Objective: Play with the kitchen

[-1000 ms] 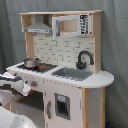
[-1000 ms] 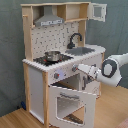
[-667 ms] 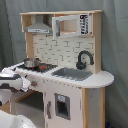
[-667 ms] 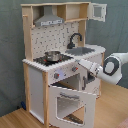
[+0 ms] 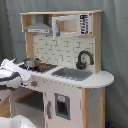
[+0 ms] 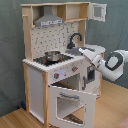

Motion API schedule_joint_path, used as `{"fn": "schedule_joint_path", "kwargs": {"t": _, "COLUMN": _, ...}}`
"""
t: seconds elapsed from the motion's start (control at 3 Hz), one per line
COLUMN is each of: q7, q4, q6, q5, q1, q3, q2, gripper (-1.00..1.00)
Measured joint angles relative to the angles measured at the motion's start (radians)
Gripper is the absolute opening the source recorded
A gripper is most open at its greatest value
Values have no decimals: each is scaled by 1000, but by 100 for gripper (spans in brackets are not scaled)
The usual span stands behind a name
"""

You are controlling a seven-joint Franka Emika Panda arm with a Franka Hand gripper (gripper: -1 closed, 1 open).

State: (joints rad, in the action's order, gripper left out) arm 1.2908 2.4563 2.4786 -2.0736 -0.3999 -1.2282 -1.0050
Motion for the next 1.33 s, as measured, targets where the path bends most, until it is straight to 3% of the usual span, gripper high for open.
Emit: {"fn": "schedule_joint_path", "kwargs": {"t": 1.33, "q7": -163, "q4": 0, "q6": -11, "q5": 371, "q1": 3, "q3": 85, "q2": -185, "gripper": 100}}
